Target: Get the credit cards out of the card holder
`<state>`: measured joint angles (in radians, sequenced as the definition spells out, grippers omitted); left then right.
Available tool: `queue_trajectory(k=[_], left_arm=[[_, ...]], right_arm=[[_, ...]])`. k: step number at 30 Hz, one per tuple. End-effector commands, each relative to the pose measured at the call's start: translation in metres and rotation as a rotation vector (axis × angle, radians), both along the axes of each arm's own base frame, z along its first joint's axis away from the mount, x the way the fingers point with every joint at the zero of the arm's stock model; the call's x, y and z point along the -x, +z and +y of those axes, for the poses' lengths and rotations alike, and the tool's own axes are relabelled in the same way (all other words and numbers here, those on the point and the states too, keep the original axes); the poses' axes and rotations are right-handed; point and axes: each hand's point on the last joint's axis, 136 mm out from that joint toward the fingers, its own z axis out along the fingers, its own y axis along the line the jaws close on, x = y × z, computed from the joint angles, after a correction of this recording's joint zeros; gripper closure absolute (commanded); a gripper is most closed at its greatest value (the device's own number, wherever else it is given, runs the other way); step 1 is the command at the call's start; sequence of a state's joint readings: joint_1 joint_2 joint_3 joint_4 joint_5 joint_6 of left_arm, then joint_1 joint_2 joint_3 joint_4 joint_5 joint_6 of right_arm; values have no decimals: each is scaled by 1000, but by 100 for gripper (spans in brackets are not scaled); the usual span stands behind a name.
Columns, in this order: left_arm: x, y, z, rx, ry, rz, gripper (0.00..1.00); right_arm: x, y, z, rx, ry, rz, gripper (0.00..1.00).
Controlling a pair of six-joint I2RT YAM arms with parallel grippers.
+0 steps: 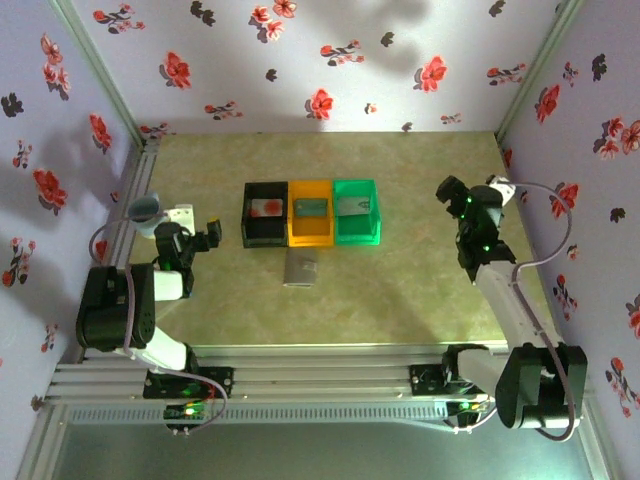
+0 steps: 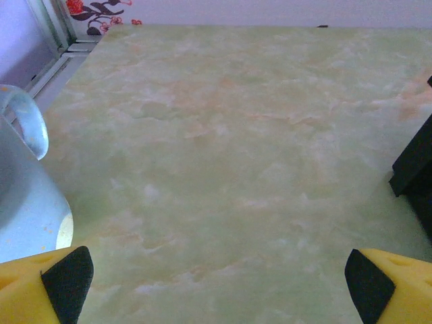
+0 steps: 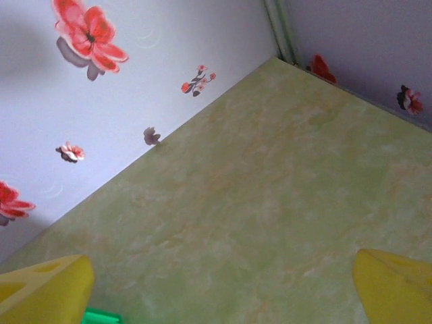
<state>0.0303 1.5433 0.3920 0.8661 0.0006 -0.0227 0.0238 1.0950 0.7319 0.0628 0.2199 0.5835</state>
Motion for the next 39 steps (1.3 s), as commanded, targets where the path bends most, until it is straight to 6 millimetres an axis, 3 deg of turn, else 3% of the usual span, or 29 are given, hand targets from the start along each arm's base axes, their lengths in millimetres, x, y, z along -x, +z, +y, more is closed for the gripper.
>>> queue_trajectory(k=[1,8,11,14,17,23,26,31,39], left_arm=[[-3,5,5,-10,23,-10,0],[-2,7,4,-24,29,-14,0],[-1,27,17,-10,116,11,0],[-5,43,11,6,90,72,0],[-1,75,14,184,186,82,0],[4,123,-21,482,123,203,0],[13,128,-37,606,94,300,0],[38,131,-85,743,-112,372,0],[98,103,-98,602,-75,340,0]], right_arm=[[7,-5,5,-84,6,25,1],[19,-28,38,-103,144,106,1],[24,-41,59,-47,197,170,1],[27,-49,80,22,240,241,1],[31,-48,99,34,279,263,1],[54,-50,150,113,412,325,2],[71,-62,176,141,476,379,5],[97,-82,219,156,562,417,8],[117,-92,298,252,671,454,12]])
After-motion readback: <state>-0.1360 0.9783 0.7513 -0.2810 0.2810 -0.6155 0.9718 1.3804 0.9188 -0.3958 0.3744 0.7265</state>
